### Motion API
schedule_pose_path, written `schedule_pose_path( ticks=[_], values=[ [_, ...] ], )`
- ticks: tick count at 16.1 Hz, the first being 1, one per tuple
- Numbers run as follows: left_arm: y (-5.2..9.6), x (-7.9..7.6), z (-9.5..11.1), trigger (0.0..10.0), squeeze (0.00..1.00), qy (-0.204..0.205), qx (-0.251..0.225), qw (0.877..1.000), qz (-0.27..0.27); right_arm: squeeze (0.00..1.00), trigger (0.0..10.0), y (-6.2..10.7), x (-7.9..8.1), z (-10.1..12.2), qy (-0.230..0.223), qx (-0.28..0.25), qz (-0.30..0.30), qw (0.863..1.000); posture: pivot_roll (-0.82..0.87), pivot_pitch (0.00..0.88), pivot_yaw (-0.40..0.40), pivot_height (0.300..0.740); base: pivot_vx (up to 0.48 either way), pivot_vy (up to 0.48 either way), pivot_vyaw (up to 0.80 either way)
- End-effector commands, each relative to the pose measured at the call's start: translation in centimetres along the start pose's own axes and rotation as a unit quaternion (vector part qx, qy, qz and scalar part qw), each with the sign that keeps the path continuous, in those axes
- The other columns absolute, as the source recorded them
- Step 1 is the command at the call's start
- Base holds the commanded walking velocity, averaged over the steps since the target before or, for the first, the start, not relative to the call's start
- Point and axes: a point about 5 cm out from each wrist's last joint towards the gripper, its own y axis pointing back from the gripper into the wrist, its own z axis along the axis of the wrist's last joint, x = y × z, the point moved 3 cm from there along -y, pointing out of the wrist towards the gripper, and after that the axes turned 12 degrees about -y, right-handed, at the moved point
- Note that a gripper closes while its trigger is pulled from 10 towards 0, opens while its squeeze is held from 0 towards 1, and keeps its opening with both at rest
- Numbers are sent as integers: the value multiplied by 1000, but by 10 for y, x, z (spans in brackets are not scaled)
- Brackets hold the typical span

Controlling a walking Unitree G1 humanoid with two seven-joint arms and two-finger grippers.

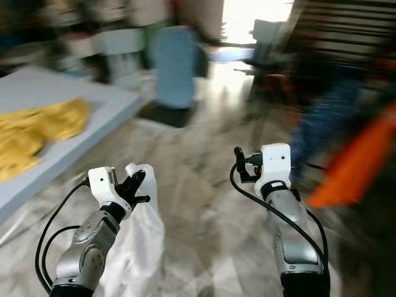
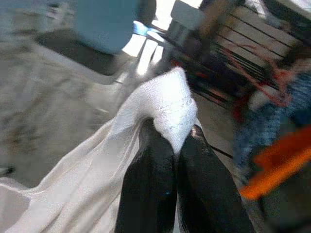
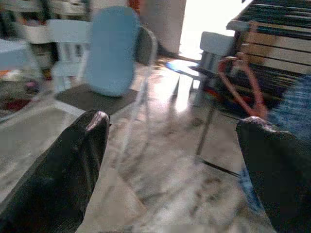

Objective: Hang hanger

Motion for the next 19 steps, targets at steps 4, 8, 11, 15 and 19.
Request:
schedule_pose_path(
  ticks=[4, 8, 11, 15, 19],
  values=[
    [-2, -1, 6, 10000, 0, -8, -7, 1000, -5, 0, 10000, -1, 9, 2, -5, -5, 11, 1000, -275, 0, 39, 740, 0, 356, -800],
    [-3, -2, 6, 10000, 0, -11, -4, 1000, -7, 0, 10000, -1, 9, 3, -7, -7, 10, 1000, -275, 0, 41, 740, 0, 365, -689],
    [-3, -2, 6, 10000, 0, -15, -3, 1000, -10, 0, 10000, -1, 9, 3, -9, -8, 8, 1000, -275, 0, 48, 740, 0, 377, -163],
    [-2, -1, 7, 10000, 0, -24, -11, 1000, -2, 0, 10000, -3, 12, 2, -8, -4, 16, 1000, -259, 0, 18, 740, 0, 96, 0],
    [10, 9, 3, 10000, 0, -33, -20, 999, 39, 0, 10000, -11, 25, -2, -1, 15, 57, 998, -188, 0, -65, 740, 0, 0, 0]
  ],
)
